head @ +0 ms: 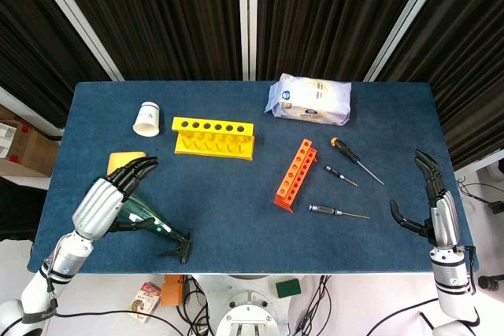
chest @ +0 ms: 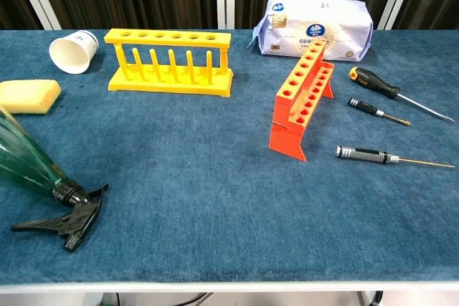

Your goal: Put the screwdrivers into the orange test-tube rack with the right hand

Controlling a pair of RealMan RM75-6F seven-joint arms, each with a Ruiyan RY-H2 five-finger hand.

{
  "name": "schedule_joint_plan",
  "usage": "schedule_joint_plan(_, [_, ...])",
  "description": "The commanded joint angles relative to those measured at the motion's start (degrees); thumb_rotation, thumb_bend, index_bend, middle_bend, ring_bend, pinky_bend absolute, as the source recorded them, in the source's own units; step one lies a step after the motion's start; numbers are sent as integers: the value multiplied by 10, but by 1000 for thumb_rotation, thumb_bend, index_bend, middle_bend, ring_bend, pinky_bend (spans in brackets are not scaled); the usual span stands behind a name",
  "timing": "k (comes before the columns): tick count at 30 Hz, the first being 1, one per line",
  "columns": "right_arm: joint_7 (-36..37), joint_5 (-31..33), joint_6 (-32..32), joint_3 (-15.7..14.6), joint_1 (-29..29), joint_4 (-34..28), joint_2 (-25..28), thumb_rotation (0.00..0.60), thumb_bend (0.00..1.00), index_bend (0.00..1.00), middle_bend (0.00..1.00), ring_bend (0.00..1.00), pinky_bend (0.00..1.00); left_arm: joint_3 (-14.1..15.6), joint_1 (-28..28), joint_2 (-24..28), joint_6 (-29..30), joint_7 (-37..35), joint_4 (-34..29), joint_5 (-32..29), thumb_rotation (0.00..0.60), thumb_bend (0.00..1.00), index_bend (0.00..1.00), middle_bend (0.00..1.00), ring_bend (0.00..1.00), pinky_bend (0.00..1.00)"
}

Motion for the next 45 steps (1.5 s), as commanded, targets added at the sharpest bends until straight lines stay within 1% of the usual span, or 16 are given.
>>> schedule_joint_plan(1, [0, 0, -1, 0, 0, -1, 0, 600, 402, 0, 0, 0, 0, 1, 0, 0, 0, 0, -1, 0, 600, 48, 54, 90, 101, 267])
schedule_joint_plan(16, [-24, -12, -3, -6, 3, -19, 8, 600, 402, 0, 1, 0, 0, 8, 11, 11, 16, 2, 0, 4, 600, 48, 66, 90, 101, 266])
schedule_joint_plan(19, [-37, -21, -13, -13, 7, -31, 16, 600, 402, 0, 28, 0, 0, 9, 16, 16, 20, 7, 1, 1, 600, 48, 78, 90, 102, 265])
schedule_joint_plan(21, [-59, -31, -27, -24, 10, -43, 28, 600, 402, 31, 84, 0, 0, 9, 22, 21, 24, 21, 1, -4, 600, 47, 94, 90, 101, 261])
schedule_joint_plan(22, [-79, -37, -40, -32, 12, -54, 38, 600, 402, 58, 103, 0, 0, 9, 28, 25, 27, 35, 0, -9, 600, 48, 107, 90, 98, 258])
schedule_joint_plan(23, [-100, -39, -53, -37, 14, -65, 47, 600, 398, 118, 125, 0, 0, 8, 33, 27, 31, 47, -1, -15, 600, 48, 118, 90, 95, 254])
schedule_joint_plan(25, [-159, -36, -80, -45, 15, -88, 61, 600, 391, 198, 132, 0, 0, 8, 46, 31, 36, 74, -2, -29, 600, 48, 124, 90, 92, 252])
schedule_joint_plan(27, [-252, -14, -112, -48, 10, -118, 67, 600, 385, 269, 130, 0, 0, 15, 61, 38, 33, 93, -6, -50, 600, 47, 123, 90, 92, 252])
schedule_joint_plan(29, [-339, 21, -151, -48, 7, -145, 64, 600, 383, 317, 118, 0, 0, 21, 73, 42, 27, 94, -6, -71, 600, 48, 116, 90, 92, 253])
schedule_joint_plan(31, [-394, 62, -196, -48, 9, -166, 65, 600, 383, 329, 100, 0, 0, 24, 81, 41, 27, 88, 5, -81, 600, 48, 109, 89, 92, 253])
schedule_joint_plan(32, [-424, 93, -227, -46, 12, -181, 66, 600, 383, 329, 89, 0, 0, 25, 86, 38, 30, 86, 13, -84, 600, 48, 109, 89, 91, 252])
schedule_joint_plan(35, [-479, 163, -285, -36, 23, -205, 62, 600, 385, 329, 71, 0, 0, 28, 96, 36, 34, 86, 27, -87, 600, 49, 109, 90, 81, 241])
schedule_joint_plan(38, [-519, 211, -324, -28, 36, -213, 52, 600, 385, 330, 61, 0, 0, 30, 104, 38, 39, 104, 24, -86, 600, 50, 109, 89, 71, 236])
schedule_joint_plan(41, [-548, 232, -335, -20, 45, -214, 35, 600, 385, 330, 57, 0, 0, 31, 109, 35, 47, 118, 21, -74, 600, 51, 109, 90, 62, 234])
schedule_joint_plan(45, [-582, 247, -342, -17, 54, -221, 15, 600, 385, 330, 57, 0, 0, 33, 109, 35, 39, 114, 20, -72, 600, 50, 109, 89, 62, 233])
